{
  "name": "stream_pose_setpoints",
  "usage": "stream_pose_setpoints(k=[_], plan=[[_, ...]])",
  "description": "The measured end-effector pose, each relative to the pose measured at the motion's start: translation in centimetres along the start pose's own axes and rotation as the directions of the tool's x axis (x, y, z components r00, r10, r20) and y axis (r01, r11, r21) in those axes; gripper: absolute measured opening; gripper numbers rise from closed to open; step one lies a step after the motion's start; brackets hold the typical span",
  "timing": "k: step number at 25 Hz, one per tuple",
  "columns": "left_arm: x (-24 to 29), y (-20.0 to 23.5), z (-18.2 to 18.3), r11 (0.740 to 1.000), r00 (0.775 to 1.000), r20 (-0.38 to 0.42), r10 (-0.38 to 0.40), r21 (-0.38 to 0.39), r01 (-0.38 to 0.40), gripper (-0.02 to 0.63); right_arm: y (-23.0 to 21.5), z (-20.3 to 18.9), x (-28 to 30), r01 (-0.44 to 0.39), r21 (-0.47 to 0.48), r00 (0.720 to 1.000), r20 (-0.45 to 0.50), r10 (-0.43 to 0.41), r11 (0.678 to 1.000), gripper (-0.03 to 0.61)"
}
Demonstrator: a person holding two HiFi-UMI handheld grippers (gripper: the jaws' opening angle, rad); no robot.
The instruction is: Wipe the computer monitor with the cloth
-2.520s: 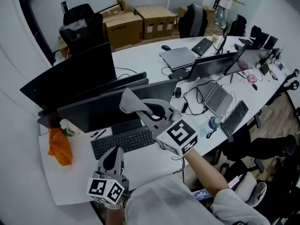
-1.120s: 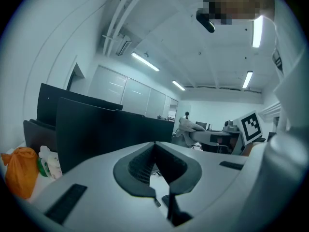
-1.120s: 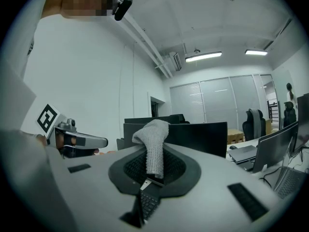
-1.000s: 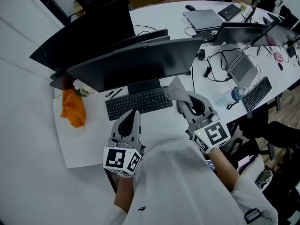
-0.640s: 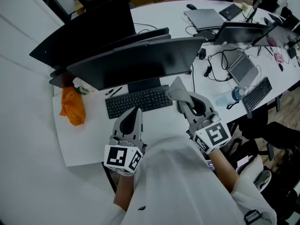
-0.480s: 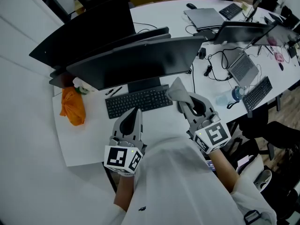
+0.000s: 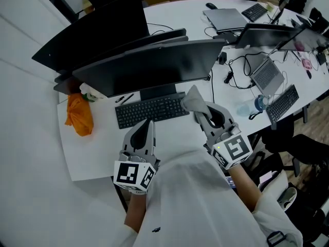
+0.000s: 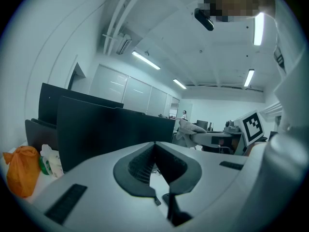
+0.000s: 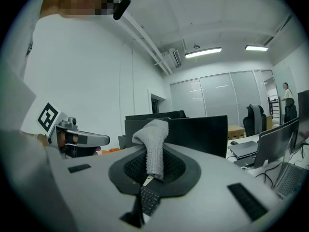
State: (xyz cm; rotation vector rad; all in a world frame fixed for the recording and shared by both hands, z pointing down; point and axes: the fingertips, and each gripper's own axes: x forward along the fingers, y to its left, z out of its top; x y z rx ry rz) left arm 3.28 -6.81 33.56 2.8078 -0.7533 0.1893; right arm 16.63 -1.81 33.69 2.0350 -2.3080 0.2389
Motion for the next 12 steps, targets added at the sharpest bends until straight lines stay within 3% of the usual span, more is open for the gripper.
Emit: stream_pose_setpoints(k=[12], plan=[[0.49, -0.42, 0.23, 1.0, 1.0, -0.005, 0.005, 0.004, -0.005, 0.02, -0.32, -0.08, -0.19, -0.011, 0.008, 1.0, -0.005, 0.011, 1.0, 0.029]])
